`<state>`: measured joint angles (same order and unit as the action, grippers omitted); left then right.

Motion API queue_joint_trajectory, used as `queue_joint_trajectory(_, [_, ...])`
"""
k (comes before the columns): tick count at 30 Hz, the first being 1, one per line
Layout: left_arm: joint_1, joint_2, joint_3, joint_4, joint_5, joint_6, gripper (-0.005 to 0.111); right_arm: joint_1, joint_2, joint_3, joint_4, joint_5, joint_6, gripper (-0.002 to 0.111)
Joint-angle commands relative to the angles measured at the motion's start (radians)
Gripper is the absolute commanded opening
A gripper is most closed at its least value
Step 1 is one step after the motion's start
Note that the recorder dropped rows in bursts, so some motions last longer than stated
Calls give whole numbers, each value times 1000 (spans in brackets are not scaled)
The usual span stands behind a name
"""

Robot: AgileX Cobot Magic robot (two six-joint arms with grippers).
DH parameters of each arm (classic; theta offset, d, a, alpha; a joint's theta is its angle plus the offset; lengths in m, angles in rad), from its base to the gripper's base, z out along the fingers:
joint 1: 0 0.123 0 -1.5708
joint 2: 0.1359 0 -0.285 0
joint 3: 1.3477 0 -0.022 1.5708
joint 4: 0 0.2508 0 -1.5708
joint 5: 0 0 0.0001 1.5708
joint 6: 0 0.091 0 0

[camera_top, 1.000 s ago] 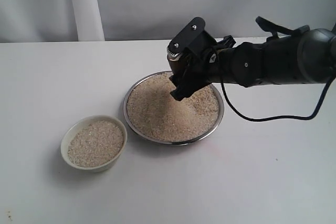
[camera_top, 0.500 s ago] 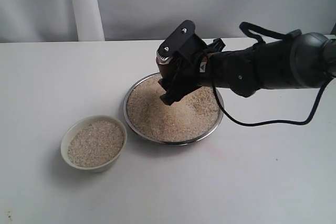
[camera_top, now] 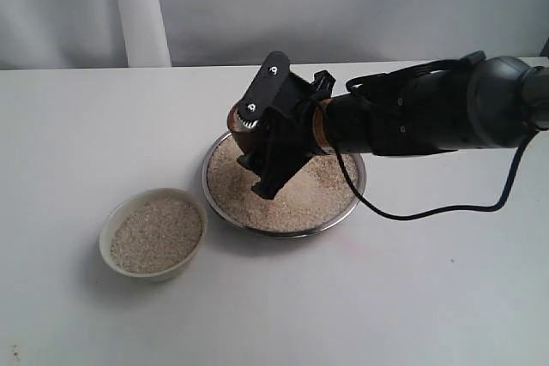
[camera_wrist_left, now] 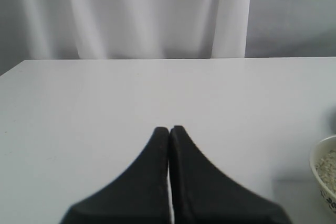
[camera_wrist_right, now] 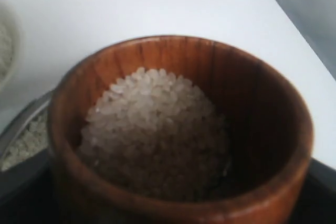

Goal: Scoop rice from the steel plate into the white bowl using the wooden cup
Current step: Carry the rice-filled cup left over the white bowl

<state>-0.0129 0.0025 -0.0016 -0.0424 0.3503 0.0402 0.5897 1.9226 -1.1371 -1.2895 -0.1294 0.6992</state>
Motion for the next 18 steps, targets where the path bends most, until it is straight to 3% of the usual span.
queue_joint_trajectory(1, [-3,-3,2,0,-6,-4,0,60,-10,-14,-107,117,7,0])
queue_joint_trajectory(18, [-3,-3,2,0,-6,-4,0,325,-2,-75,-114,495,-272,0])
